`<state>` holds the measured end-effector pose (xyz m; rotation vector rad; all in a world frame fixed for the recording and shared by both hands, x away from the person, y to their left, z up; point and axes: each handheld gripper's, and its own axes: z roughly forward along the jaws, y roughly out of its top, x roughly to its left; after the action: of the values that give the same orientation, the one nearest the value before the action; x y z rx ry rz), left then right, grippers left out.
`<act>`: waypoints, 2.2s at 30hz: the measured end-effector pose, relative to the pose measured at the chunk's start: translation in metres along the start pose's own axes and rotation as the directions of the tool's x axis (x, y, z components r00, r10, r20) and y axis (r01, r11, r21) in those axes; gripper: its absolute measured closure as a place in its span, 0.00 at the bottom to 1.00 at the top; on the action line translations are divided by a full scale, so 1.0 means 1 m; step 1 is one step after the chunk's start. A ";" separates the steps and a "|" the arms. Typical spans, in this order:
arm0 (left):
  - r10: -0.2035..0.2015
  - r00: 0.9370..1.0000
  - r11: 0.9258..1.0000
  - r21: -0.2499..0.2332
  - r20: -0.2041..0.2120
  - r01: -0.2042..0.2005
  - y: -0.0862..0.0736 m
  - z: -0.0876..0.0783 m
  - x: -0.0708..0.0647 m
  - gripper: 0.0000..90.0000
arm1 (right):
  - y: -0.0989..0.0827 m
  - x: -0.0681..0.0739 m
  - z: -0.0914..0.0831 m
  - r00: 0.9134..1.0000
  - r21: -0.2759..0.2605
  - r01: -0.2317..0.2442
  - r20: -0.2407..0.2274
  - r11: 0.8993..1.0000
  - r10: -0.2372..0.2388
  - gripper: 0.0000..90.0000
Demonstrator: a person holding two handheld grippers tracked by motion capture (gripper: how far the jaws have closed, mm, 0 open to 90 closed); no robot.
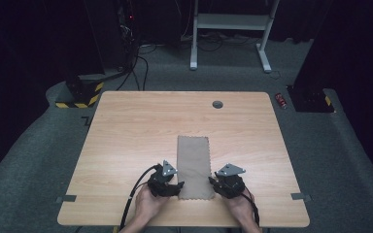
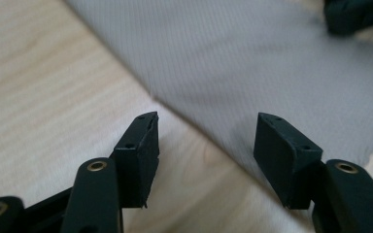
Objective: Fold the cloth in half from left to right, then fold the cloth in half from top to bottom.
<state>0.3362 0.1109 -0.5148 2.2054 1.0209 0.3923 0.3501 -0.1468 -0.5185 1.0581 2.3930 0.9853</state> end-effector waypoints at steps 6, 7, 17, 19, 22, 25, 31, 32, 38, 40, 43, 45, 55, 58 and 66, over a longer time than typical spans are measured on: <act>-0.012 1.000 1.000 -0.001 -0.022 0.012 -0.009 -0.010 -0.002 0.47 | -0.001 -0.002 0.000 1.000 -0.007 0.002 -0.004 1.000 -0.002 0.72; -0.012 1.000 1.000 -0.009 -0.020 0.012 -0.009 -0.012 -0.003 0.47 | -0.001 -0.002 0.000 1.000 -0.008 -0.001 -0.004 1.000 0.001 0.72; 0.007 1.000 1.000 -0.014 -0.019 -0.007 -0.016 -0.013 -0.016 0.45 | -0.005 0.002 -0.012 0.999 -0.036 -0.003 -0.042 0.999 0.001 0.69; 0.022 0.999 0.999 -0.023 -0.035 -0.023 -0.017 -0.014 -0.017 0.45 | -0.008 0.003 -0.014 0.999 -0.033 -0.003 -0.051 0.999 0.001 0.68; 0.010 0.999 1.000 -0.029 -0.030 -0.011 -0.019 -0.014 -0.018 0.44 | -0.011 0.004 -0.015 0.998 -0.034 0.003 -0.058 0.999 -0.005 0.67; -0.008 1.000 0.999 -0.039 -0.014 0.008 -0.022 -0.014 -0.015 0.43 | -0.014 0.003 -0.018 0.998 -0.041 -0.003 -0.063 0.999 0.001 0.65; -0.012 1.000 0.998 -0.057 -0.014 0.011 -0.027 -0.016 -0.014 0.42 | -0.017 0.005 -0.021 0.997 -0.027 0.017 -0.074 1.000 -0.019 0.62; -0.012 1.000 0.998 -0.057 -0.014 0.011 -0.027 -0.016 -0.014 0.42 | -0.017 0.005 -0.021 0.997 -0.027 0.017 -0.074 1.000 -0.019 0.62; -0.015 1.000 0.999 -0.044 -0.005 0.015 -0.029 -0.020 -0.011 0.40 | -0.023 0.004 -0.021 0.997 -0.012 0.031 -0.070 0.999 -0.031 0.61; -0.019 1.000 0.999 -0.045 -0.007 0.019 -0.030 -0.022 -0.010 0.39 | -0.024 0.003 -0.021 0.997 -0.013 0.033 -0.070 0.999 -0.034 0.61; -0.060 0.998 0.997 -0.049 0.015 0.061 -0.035 -0.026 -0.005 0.39 | -0.024 0.001 -0.022 0.997 -0.007 0.040 -0.072 0.999 -0.040 0.61; -0.080 0.997 0.995 -0.050 0.022 0.081 -0.035 -0.027 -0.001 0.39 | -0.024 0.001 -0.022 0.997 -0.013 0.031 -0.076 0.999 -0.031 0.61; -0.139 0.990 0.988 -0.059 0.033 0.140 -0.024 -0.018 0.020 0.39 | -0.014 -0.003 -0.016 0.998 -0.023 -0.003 -0.059 1.000 0.002 0.65; -0.154 0.987 0.986 -0.061 0.039 0.157 -0.017 -0.013 0.026 0.39 | -0.011 -0.006 -0.015 0.999 -0.023 -0.011 -0.051 1.000 0.010 0.68; -0.194 0.981 0.978 -0.075 0.031 0.195 0.002 0.001 0.038 0.40 | -0.006 -0.007 -0.008 0.998 -0.010 -0.024 -0.056 1.000 0.023 0.74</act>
<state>0.3624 0.1383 -0.5141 2.0150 1.1770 0.3114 0.3473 -0.1592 -0.5172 1.0708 2.4227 1.0477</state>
